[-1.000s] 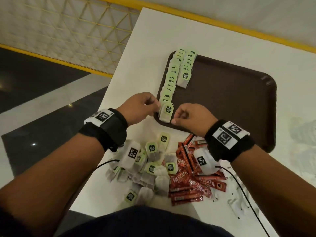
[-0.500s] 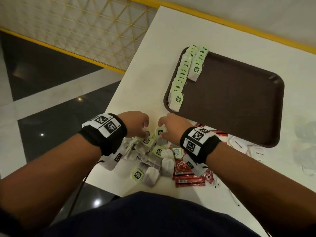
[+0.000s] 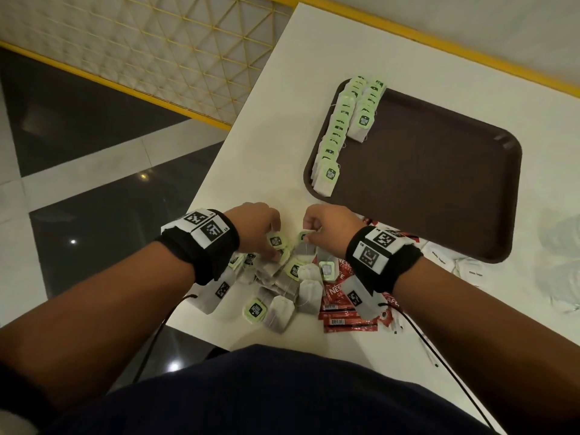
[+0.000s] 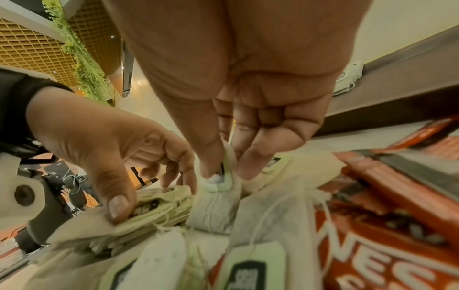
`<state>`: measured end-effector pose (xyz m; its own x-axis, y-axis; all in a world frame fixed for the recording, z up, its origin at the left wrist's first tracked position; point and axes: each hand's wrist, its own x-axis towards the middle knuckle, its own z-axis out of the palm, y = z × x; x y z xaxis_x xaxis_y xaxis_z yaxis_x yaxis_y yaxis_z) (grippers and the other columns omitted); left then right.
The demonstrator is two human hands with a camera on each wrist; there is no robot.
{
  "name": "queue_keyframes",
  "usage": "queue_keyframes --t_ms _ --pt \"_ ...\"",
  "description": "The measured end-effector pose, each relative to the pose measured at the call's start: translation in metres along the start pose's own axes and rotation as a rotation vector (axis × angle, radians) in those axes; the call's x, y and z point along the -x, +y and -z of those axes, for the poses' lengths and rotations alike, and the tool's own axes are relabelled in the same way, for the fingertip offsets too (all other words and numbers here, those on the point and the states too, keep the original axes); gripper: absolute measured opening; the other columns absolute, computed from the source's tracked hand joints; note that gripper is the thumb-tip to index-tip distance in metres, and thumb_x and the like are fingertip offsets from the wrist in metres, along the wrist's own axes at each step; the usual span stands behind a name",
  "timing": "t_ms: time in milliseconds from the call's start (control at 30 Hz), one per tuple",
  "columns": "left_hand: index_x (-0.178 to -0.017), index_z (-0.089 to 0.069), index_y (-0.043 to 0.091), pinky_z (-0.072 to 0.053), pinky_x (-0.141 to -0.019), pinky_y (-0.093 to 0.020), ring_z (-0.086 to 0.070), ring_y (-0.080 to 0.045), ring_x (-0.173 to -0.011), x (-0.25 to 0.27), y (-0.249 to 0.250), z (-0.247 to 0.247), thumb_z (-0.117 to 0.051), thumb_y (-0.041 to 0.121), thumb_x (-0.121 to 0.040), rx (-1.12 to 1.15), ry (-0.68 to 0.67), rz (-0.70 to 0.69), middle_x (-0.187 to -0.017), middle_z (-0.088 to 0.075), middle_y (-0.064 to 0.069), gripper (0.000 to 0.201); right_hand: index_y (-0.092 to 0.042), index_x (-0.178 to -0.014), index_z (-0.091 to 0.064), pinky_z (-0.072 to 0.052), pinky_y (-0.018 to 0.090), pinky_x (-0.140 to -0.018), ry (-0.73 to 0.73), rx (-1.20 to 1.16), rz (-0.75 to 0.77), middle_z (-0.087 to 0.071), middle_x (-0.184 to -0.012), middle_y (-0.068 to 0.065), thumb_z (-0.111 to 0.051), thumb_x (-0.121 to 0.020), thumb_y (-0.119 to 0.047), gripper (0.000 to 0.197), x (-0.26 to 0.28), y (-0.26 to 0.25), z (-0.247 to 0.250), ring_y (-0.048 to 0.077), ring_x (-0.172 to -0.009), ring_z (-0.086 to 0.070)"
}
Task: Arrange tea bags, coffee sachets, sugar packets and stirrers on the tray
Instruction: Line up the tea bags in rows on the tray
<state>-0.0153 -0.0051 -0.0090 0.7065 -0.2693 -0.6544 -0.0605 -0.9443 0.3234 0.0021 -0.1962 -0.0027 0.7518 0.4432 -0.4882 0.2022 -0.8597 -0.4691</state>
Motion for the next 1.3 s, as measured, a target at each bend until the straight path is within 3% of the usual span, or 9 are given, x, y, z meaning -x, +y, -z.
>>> queue_keyframes --t_ms 333,533,667,800,867,933,1033,1133,1300 --pt "-0.121 -0.055 0.024 -0.050 -0.085 -0.034 -0.057 -0.020 -0.097 -0.003 0.014 -0.004 -0.083 0.042 -0.071 -0.094 -0.020 -0.032 -0.115 -0.062 0.001 0.060 -0.020 -0.101 -0.065 -0.040 0.025 -0.071 0.053 -0.059 -0.043 -0.059 -0.087 -0.007 -0.069 -0.085 -0.024 0.016 0.002 0.007 0.000 0.013 -0.085 -0.057" --pt "-0.119 -0.054 0.019 -0.048 -0.084 -0.033 -0.052 -0.019 -0.094 -0.009 0.019 -0.003 -0.082 0.037 -0.074 -0.088 -0.020 -0.066 -0.115 -0.057 -0.002 0.056 -0.021 -0.099 -0.067 -0.038 0.022 -0.062 0.072 -0.110 -0.053 -0.057 -0.079 -0.012 -0.069 -0.086 -0.024 0.013 0.002 0.014 0.001 0.005 -0.071 -0.053" --pt "-0.117 -0.053 0.019 -0.045 -0.078 -0.031 -0.052 -0.019 -0.092 -0.011 0.021 -0.003 -0.081 0.032 -0.077 -0.030 -0.027 -0.073 -0.111 -0.060 0.000 0.051 -0.013 -0.094 -0.072 -0.041 0.026 -0.065 0.088 -0.179 -0.014 -0.064 -0.080 -0.001 -0.069 -0.088 -0.025 0.014 0.003 0.020 0.006 0.012 -0.072 -0.056" --pt "-0.117 -0.063 0.017 -0.041 -0.079 -0.027 -0.053 -0.018 -0.093 -0.014 0.019 0.006 -0.077 0.033 -0.081 0.005 -0.007 -0.098 -0.107 -0.060 0.001 0.041 -0.010 -0.087 -0.070 -0.044 0.027 -0.065 0.139 -0.349 -0.017 -0.066 -0.079 0.006 -0.070 -0.088 -0.026 0.016 0.002 0.029 0.015 0.011 -0.067 -0.055" --pt "-0.113 -0.066 0.015 -0.042 -0.077 -0.027 -0.055 -0.018 -0.090 -0.017 0.018 0.013 -0.074 0.030 -0.085 0.084 0.024 -0.131 -0.105 -0.065 -0.001 0.033 -0.007 -0.090 -0.067 -0.050 0.034 -0.069 0.164 -0.469 -0.041 -0.066 -0.080 0.011 -0.067 -0.090 -0.023 0.017 0.001 0.033 0.021 0.013 -0.069 -0.056" --pt "-0.110 -0.065 0.015 -0.039 -0.073 -0.026 -0.055 -0.017 -0.087 -0.021 0.017 0.019 -0.070 0.028 -0.088 0.187 0.074 -0.162 -0.100 -0.065 -0.001 0.026 -0.001 -0.099 -0.061 -0.056 0.039 -0.073 0.164 -0.636 -0.082 -0.068 -0.095 0.020 -0.061 -0.095 -0.019 0.018 0.002 0.037 0.029 0.022 -0.077 -0.064" --pt "-0.105 -0.058 0.022 -0.040 -0.070 -0.026 -0.057 -0.016 -0.088 -0.029 0.019 0.029 -0.066 0.031 -0.091 0.367 0.160 -0.177 -0.095 -0.062 0.004 0.018 -0.004 -0.104 -0.052 -0.057 0.033 -0.061 0.119 -0.908 -0.139 -0.070 -0.101 0.021 -0.054 -0.099 -0.016 0.013 0.001 0.042 0.039 0.034 -0.083 -0.071" --pt "-0.108 -0.055 0.021 -0.052 -0.081 -0.033 -0.061 -0.021 -0.095 -0.041 0.024 0.041 -0.061 0.028 -0.095 0.605 0.212 -0.178 -0.100 -0.063 0.000 0.016 -0.006 -0.103 -0.054 -0.057 0.028 -0.055 0.199 -0.951 -0.189 -0.069 -0.101 0.024 -0.057 -0.097 -0.013 0.010 -0.005 0.052 0.048 0.034 -0.078 -0.069" --pt "-0.117 -0.046 0.010 -0.061 -0.078 -0.047 -0.064 -0.031 -0.105 -0.063 0.040 0.066 -0.056 0.015 -0.099 1.068 0.203 -0.143 -0.118 -0.058 -0.017 0.021 -0.008 -0.105 -0.058 -0.059 0.033 -0.076 0.305 -0.890 -0.311 -0.065 -0.109 0.015 -0.058 -0.094 -0.002 0.013 -0.033 0.076 0.069 0.027 -0.094 -0.069"
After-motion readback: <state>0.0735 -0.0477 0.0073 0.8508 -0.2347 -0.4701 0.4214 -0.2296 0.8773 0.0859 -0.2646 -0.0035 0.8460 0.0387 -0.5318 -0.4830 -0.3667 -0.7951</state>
